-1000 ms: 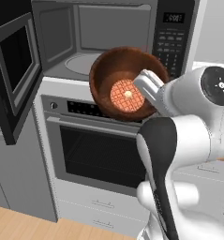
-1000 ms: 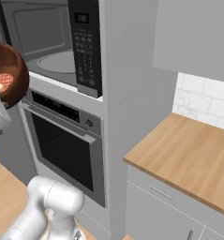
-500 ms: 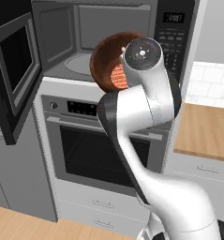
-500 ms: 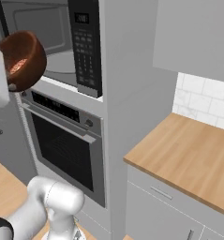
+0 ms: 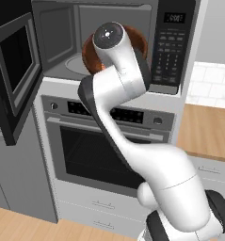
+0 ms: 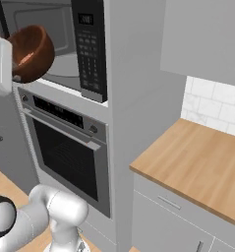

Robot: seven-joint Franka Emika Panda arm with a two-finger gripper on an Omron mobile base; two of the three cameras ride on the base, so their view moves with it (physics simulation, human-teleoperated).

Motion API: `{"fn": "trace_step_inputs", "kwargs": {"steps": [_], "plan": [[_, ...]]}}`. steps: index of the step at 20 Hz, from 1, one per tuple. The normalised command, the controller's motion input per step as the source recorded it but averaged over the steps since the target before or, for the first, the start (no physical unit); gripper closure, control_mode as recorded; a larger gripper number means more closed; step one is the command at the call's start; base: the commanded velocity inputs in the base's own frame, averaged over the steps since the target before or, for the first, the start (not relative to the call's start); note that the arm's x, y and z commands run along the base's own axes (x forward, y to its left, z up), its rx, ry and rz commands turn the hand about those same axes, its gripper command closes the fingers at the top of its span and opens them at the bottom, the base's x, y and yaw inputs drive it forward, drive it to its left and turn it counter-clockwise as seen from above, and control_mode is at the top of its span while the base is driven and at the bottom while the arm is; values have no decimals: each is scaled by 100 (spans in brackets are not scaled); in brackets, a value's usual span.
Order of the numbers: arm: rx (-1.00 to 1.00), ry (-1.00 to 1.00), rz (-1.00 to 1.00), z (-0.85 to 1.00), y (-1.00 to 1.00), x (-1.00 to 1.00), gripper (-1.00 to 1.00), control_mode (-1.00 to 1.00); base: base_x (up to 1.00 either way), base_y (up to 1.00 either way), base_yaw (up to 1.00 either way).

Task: Open the microwave, place the bowl with waffle inside the microwave, then close the microwave door and turn it on.

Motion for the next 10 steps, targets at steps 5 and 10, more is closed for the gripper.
{"fn": "trace_step_inputs", "kwargs": {"steps": [5,10], "plan": [[9,0,0,0,0,84,100,-100,0,0,0],[0,2,-1,-6,0,84,100,-100,0,0,0]]}}
